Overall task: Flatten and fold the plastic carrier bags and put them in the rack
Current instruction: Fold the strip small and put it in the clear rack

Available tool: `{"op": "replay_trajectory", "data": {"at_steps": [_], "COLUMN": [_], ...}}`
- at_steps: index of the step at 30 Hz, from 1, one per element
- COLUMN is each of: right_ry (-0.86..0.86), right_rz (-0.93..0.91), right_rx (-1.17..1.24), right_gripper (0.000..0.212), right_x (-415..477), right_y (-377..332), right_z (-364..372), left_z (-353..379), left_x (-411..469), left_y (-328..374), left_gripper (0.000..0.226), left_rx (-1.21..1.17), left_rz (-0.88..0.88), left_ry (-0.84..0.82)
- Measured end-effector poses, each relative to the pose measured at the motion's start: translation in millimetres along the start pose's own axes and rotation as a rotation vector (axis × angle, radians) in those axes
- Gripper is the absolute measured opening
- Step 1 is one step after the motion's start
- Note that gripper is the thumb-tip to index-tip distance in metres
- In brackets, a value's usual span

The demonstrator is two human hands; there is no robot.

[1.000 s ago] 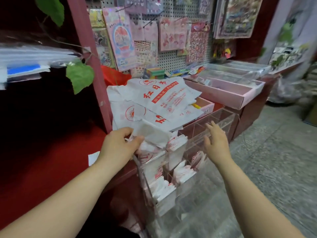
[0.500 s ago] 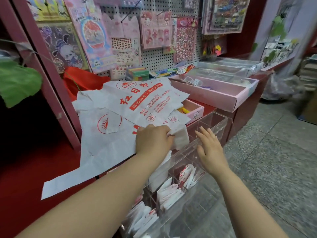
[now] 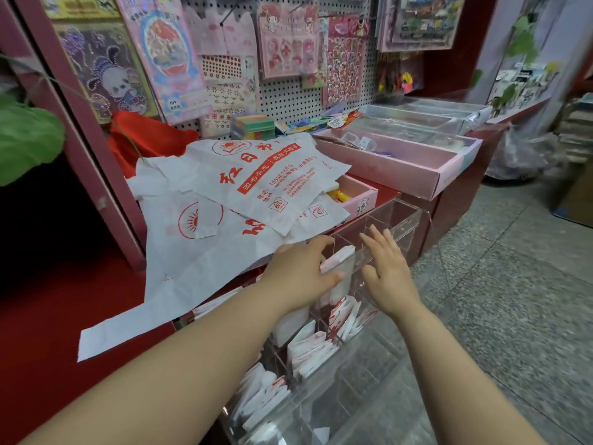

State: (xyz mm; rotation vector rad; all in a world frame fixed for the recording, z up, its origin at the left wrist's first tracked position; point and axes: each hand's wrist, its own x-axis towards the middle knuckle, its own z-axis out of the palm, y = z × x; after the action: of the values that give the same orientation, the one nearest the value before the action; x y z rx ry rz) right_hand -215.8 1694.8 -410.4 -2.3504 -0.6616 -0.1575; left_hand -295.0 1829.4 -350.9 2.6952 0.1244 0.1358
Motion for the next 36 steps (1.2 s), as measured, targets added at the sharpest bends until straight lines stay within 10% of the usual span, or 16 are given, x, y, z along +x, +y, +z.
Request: {"op": "replay_trajectory", "data": {"at_steps": [9, 15, 21, 24, 36], "right_ry": [-0.219, 0.002, -0.004, -0.049, -0.134], "right_rz": [0.078, -0.052, -0.238, -0.237, -0.110], "right_rx": [-0.008, -0.122, -0.405, -0.472, -0.338], "right_gripper": [0.055, 0.051, 0.048, 0.037, 0.024], "right_x": [2.8, -6.0, 10.1, 21.3, 33.5], "right_y": [-17.6, -65.9, -129.3, -142.3, -142.1], "right_z": [-32.9, -25.1, 2.4, 6.7, -3.7], "left_z": [-33.0, -52.8, -67.3, -68.5, -67.2], "left_x": [-91.6, -182.4, -221.7, -223.5, -222.6], "left_y": [-29.2, -107.9, -144.4, -148.6, -158.3], "left_gripper": [0.032, 0.054, 0.088, 0.137, 0.138], "left_rx": [0.045, 0.150, 0.305, 0.307, 0.264], "left_rz": [0.103, -0.036, -0.383, -0.372, -0.369], "left_ry": [0.204, 0.308, -0.037, -0.035, 0.015]}}
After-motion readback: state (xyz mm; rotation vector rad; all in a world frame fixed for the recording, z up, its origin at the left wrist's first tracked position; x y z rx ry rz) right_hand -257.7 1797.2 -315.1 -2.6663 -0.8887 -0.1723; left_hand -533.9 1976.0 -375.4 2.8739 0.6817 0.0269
